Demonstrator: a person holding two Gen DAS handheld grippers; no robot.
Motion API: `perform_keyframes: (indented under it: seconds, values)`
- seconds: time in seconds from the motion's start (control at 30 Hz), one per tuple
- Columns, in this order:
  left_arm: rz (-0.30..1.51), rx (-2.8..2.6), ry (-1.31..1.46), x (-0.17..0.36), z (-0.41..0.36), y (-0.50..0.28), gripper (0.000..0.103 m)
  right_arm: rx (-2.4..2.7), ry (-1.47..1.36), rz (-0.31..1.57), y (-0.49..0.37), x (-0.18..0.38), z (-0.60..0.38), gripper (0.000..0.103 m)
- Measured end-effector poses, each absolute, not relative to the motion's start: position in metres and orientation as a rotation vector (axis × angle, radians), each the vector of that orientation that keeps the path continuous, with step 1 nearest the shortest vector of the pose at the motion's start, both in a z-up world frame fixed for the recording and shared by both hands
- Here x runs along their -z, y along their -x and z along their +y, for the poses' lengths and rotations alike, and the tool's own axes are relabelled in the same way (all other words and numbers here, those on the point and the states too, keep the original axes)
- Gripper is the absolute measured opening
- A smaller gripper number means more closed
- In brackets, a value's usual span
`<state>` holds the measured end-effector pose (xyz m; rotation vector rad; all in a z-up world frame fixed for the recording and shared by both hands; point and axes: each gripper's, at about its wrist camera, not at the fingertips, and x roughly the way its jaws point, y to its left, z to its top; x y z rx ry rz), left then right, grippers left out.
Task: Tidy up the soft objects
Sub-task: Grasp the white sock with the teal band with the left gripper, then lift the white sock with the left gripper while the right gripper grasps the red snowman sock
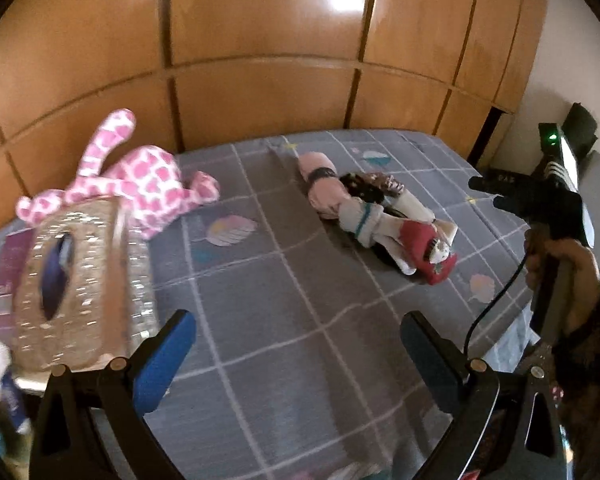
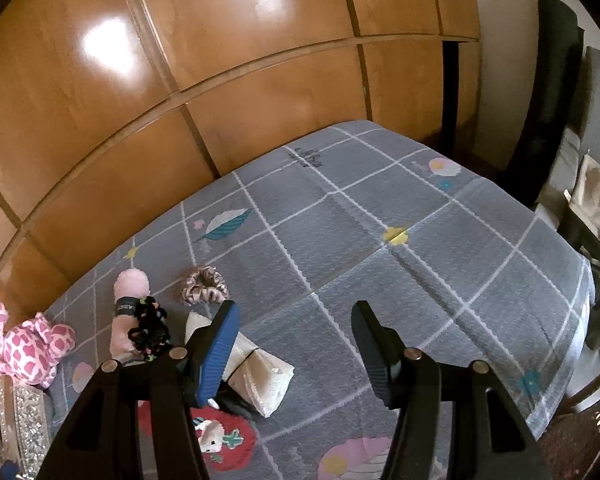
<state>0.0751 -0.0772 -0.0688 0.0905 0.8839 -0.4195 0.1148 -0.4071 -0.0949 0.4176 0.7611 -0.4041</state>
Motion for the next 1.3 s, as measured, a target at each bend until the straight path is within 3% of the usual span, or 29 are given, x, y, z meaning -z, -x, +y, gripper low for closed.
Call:
perform_keyframes:
  seconds: [0.57, 0.8, 0.93, 0.97, 1.03, 1.1, 1.13, 1.3]
  values:
    - [1.177, 0.524, 0.202, 0.116, -0.164, -0.158, 0.101, 0.351, -0.523, 0.76, -0.113, 0.096, -0.416, 0.059]
    - [1.265, 0.475, 0.346, 0.137, -0.187, -0.195, 0.082, 0.33, -0.563, 0.759, -0.113, 0.098, -0.418, 0.059]
    - [1.293, 0.456, 0.392, 0.149, -0.198, -0.209, 0.081, 0.315, -0.577, 0.779, -0.115, 0.102, -0.418, 0.059]
    - [1.305, 0.45, 0.41, 0.154, -0.199, -0.213, 0.078, 0.313, -0.575, 0.781, -0.115, 0.102, -0.417, 0.059]
    - [1.327, 0.456, 0.463, 0.162, -0.2, -0.217, 0.062, 0.308, -0.565, 0.784, -0.116, 0.102, -0.416, 0.059]
    - [1.325, 0.473, 0.456, 0.164, -0.202, -0.219, 0.037, 0.304, -0.561, 0.794, -0.117, 0.103, -0.415, 0.059]
    - [1.308, 0.498, 0.452, 0.163, -0.202, -0.218, 0.031, 0.302, -0.561, 0.799, -0.118, 0.104, -0.415, 0.059]
    - [1.244, 0.572, 0.451, 0.149, -0.184, -0.213, 0.029, 0.302, -0.53, 0.811, -0.12, 0.105, -0.411, 0.059]
